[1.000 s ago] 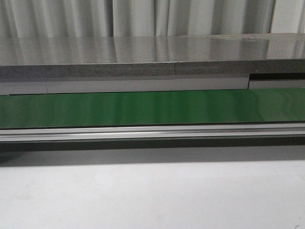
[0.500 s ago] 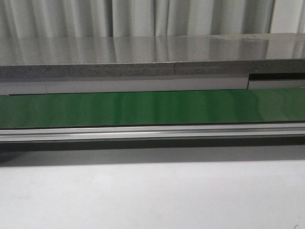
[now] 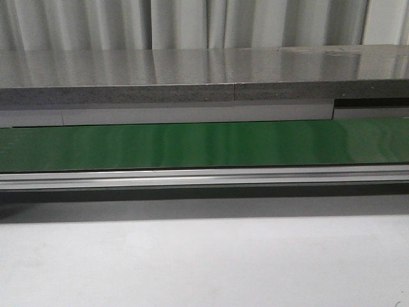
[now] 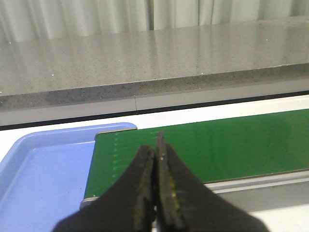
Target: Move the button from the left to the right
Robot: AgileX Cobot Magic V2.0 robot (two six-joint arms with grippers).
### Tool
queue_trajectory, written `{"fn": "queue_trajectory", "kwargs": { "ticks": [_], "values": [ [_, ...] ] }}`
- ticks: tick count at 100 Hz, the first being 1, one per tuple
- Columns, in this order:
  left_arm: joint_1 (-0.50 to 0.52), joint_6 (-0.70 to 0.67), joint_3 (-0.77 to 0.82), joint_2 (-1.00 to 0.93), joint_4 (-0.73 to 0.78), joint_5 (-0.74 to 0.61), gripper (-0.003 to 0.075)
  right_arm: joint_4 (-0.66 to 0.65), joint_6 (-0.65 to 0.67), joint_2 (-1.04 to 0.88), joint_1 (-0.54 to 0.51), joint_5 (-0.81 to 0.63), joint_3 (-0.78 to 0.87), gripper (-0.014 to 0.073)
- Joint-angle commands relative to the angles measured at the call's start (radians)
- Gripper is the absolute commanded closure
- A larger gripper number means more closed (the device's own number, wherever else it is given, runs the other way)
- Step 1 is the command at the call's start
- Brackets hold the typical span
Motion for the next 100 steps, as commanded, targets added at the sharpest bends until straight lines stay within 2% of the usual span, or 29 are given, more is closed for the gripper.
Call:
{"fn": "queue_trajectory", "kwargs": {
  "ticks": [1, 37, 62, 74, 86, 100],
  "values": [
    [-0.007, -0.002, -0.026, 0.010, -0.014, -0.081, 0.0741, 0.013, -0.001, -0.116, 0.024, -0.106, 0.051, 0.0084],
    [-0.007, -0.002, -0.026, 0.010, -0.014, -0.081, 0.0741, 0.012, -0.017, -0.501, 0.040, -0.155, 0.427, 0.0084],
    [-0.007, -0.002, -0.026, 0.010, -0.014, -0.081, 0.0741, 0.014, -0.017, -0.781, 0.040, -0.119, 0.584, 0.0103],
    [-0.007, -0.002, -0.026, 0.010, -0.014, -0.081, 0.0741, 0.013, -0.017, -0.870, 0.040, -0.101, 0.608, 0.0235],
    [-0.007, -0.002, -0.026, 0.010, -0.014, -0.081, 0.0741, 0.013, -0.017, -0.910, 0.040, -0.092, 0.610, 0.0432],
    [-0.007, -0.002, -0.026, 0.010, -0.014, -0.081, 0.0741, 0.013, -0.017, -0.912, 0.040, -0.092, 0.610, 0.0622]
  ]
}}
